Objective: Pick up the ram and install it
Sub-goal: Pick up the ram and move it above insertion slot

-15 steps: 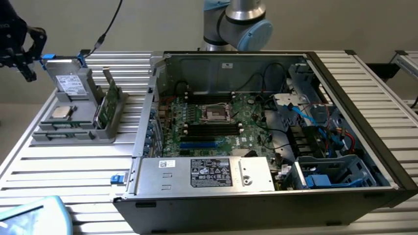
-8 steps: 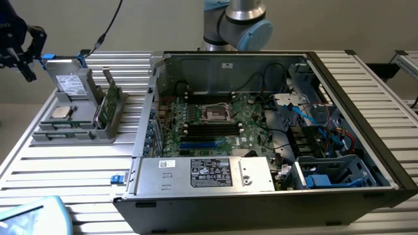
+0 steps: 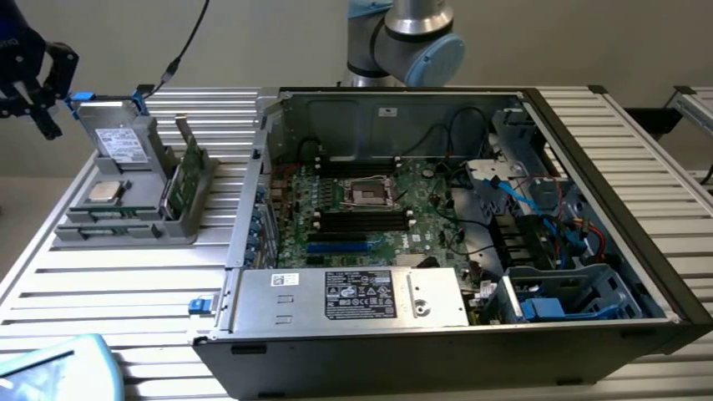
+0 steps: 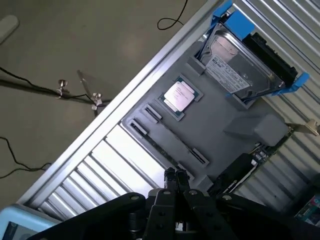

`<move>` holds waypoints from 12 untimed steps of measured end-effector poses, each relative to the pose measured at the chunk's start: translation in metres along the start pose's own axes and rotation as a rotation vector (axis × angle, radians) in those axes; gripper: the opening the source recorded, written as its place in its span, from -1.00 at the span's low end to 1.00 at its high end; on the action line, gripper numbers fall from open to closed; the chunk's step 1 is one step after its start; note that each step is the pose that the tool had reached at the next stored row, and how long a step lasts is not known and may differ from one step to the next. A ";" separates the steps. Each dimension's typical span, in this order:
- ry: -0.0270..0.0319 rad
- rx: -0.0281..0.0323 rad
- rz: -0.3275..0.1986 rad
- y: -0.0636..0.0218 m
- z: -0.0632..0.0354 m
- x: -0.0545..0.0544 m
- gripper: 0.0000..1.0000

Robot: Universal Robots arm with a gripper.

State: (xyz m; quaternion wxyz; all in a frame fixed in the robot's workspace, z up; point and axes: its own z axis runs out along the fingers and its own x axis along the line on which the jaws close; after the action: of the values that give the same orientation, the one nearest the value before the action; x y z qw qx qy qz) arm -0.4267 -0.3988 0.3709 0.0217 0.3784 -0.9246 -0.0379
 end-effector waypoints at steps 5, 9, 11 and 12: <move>0.0042 -0.0026 -0.090 0.0000 0.0002 0.000 -0.79; 0.0078 -0.0045 -0.163 -0.0001 0.0003 0.000 -0.79; 0.0097 -0.0054 -0.199 0.0000 0.0004 0.000 -0.79; 0.0108 -0.0059 -0.219 -0.0001 0.0004 0.000 -0.79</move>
State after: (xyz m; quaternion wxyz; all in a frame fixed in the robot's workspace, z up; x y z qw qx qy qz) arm -0.4267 -0.3988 0.3704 0.0236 0.4771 -0.8776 -0.0407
